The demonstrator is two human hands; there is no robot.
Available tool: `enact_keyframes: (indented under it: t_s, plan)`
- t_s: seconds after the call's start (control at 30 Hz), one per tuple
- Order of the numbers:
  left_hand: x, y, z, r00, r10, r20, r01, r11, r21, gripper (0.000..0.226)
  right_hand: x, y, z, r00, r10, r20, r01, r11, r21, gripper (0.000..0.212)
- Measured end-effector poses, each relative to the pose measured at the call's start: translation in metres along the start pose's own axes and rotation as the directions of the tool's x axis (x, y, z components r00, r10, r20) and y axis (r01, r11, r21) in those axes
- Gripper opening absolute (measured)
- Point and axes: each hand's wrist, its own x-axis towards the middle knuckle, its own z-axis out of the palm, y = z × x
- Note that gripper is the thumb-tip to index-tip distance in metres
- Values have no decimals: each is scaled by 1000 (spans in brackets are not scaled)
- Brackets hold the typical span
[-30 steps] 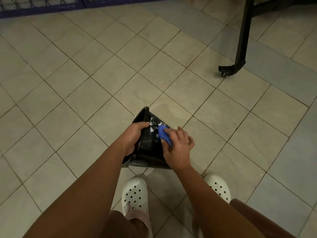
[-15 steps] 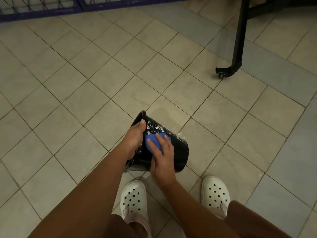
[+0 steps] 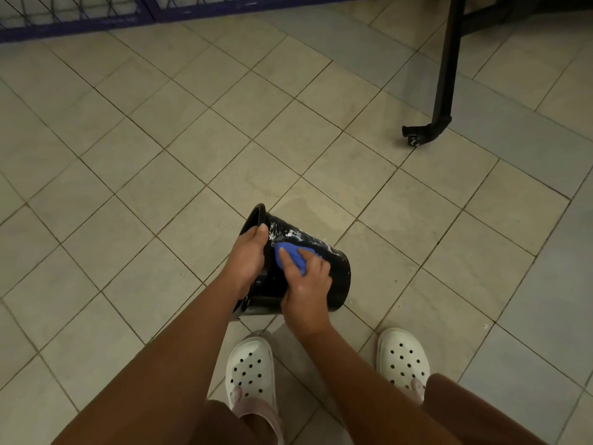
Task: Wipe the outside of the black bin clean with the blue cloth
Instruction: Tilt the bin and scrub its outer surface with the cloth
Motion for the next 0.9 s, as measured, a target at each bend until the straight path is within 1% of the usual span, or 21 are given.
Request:
enact_keyframes:
  t_s: [0.1,0.17,0.27,0.33,0.37,0.43,0.5,0.53,0.67,0.73,0.77,0.83,0.9]
  plan:
    - [-1,1,2,1000,25,0,-25,1000,8,37,5,20,-6,992,128,-4,-128,992,-16,74]
    - [-1,1,3,999,39,2,-39,999,15,35,-2,15,-5,988,150,-32,-151,989,-9,75]
    - [-2,0,1,999,48,13,-49,998,32,37,-14,-4,2,998,67,-11,-67,997,45,74]
    - [-3,0,0,998,56,17,-57,997,45,39,-7,-6,2,1000,2,3,-2,1000,20,75]
    - [-4,0,1,998,57,22,-58,997,49,39,-2,-1,1,1000,-5,12,5,1000,-12,75]
    - [-4,1,3,997,73,28,-75,996,54,37,6,12,-4,997,73,4,-73,996,-58,76]
    - [-4,2,4,996,89,28,-90,994,59,34,3,19,-7,987,162,-20,-163,984,-67,78]
    - [-3,2,4,996,89,22,-90,994,62,34,-3,16,-7,985,170,-24,-171,983,-58,80]
    - [0,0,-2,997,78,-4,-78,994,72,34,-26,-13,2,997,76,-18,-75,997,8,83]
    - [3,-2,-4,996,84,-10,-83,994,72,33,-16,-14,3,1000,1,11,-1,999,-35,81]
    - [2,-2,-5,996,87,-14,-86,994,68,32,-9,-8,3,999,4,33,-2,997,-75,79]
    - [1,0,-3,995,99,-11,-98,993,72,33,7,9,-1,994,108,30,-103,986,-131,78]
    - [0,3,1,994,113,-9,-112,989,94,35,10,14,-6,980,201,-1,-199,972,-125,79]
